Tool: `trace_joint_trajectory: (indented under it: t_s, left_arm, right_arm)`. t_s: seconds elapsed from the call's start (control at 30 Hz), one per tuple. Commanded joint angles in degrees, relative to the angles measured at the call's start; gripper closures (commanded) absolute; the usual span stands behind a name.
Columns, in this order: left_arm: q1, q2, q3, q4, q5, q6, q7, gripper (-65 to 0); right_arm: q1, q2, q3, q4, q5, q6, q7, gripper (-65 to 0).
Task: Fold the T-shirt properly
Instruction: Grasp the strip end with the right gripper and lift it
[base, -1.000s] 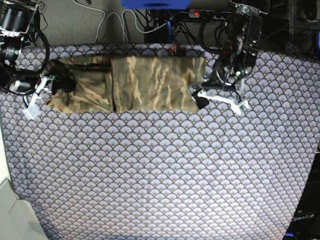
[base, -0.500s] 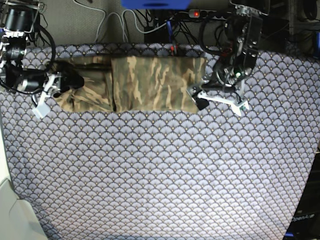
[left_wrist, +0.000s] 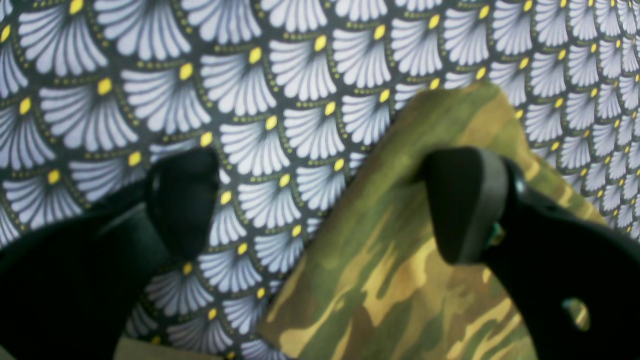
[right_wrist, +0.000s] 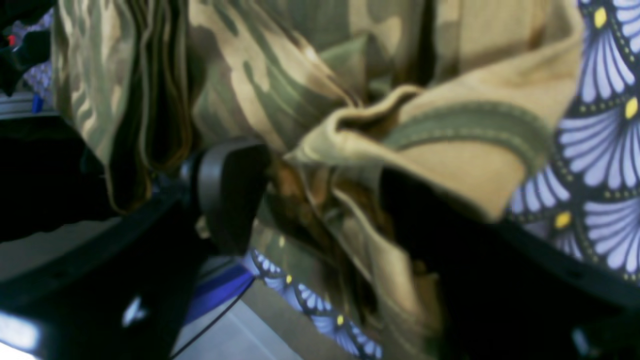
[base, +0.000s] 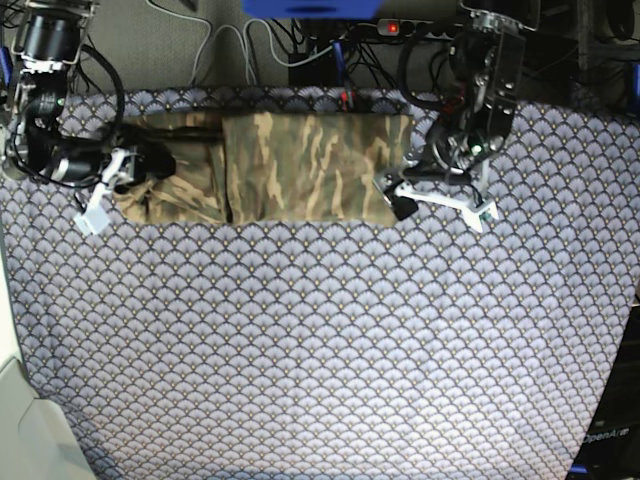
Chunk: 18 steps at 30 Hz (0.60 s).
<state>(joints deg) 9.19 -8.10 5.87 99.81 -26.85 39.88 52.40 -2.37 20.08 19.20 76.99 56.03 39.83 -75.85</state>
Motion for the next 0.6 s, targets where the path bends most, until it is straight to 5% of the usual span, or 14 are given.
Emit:
trace_joint_trajectory:
  t_s: [0.0, 0.17, 0.43, 0.57]
  left_arm:
    - [-0.4, -0.2, 0.0, 0.9, -0.4, 0.1, 0.1, -65.0]
    - [-0.4, -0.3, 0.0, 0.9, -0.4, 0.1, 0.1, -65.0]
    - [0.0, -0.5, -0.1, 1.8, -0.5, 0.1, 0.1, -65.0]
    - [0.3, -2.5, -0.2, 6.3, -0.5, 0.1, 0.2, -65.0]
  right_arm:
    - [0.7, 0.5, 0.1, 0.6, -1.0, 0.2, -0.6, -42.3]
    - [0.9, 0.5, 0.1, 0.6, -1.0, 0.2, -0.5, -31.8]
    - [1.0, 0.7, 0.1, 0.6, -1.0, 0.2, -0.5, -0.8]
    - [1.0, 1.1, 0.1, 1.1, -0.7, 0.2, -0.5, 0.0]
